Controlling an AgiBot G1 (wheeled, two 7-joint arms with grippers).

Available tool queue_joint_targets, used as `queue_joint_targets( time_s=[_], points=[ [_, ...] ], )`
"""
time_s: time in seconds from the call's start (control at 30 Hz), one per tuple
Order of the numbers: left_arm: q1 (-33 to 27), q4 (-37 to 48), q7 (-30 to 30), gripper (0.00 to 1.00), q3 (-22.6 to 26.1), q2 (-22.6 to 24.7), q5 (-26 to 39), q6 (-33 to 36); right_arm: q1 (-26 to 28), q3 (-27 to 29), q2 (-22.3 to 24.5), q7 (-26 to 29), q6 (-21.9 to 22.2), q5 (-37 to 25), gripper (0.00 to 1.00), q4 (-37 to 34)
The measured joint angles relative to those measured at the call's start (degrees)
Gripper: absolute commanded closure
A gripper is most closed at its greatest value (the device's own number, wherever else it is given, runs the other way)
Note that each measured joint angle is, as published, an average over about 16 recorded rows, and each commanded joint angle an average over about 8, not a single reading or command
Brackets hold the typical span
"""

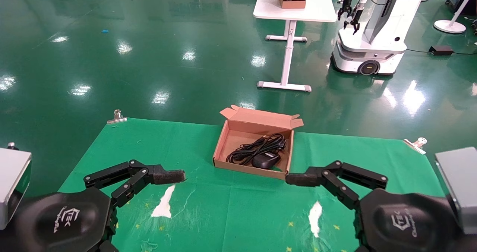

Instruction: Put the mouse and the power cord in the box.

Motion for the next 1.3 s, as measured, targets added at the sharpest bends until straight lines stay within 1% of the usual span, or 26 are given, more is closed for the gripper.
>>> queue_joint_targets(
  time_s=[1.3],
  points=[
    [-0.2, 0.4, 0.0, 0.0, 0.3, 0.4, 0.3, -0.4, 0.6, -0.3, -0.4, -0.5, 0.5, -0.6, 0.0, -1.0]
  ],
)
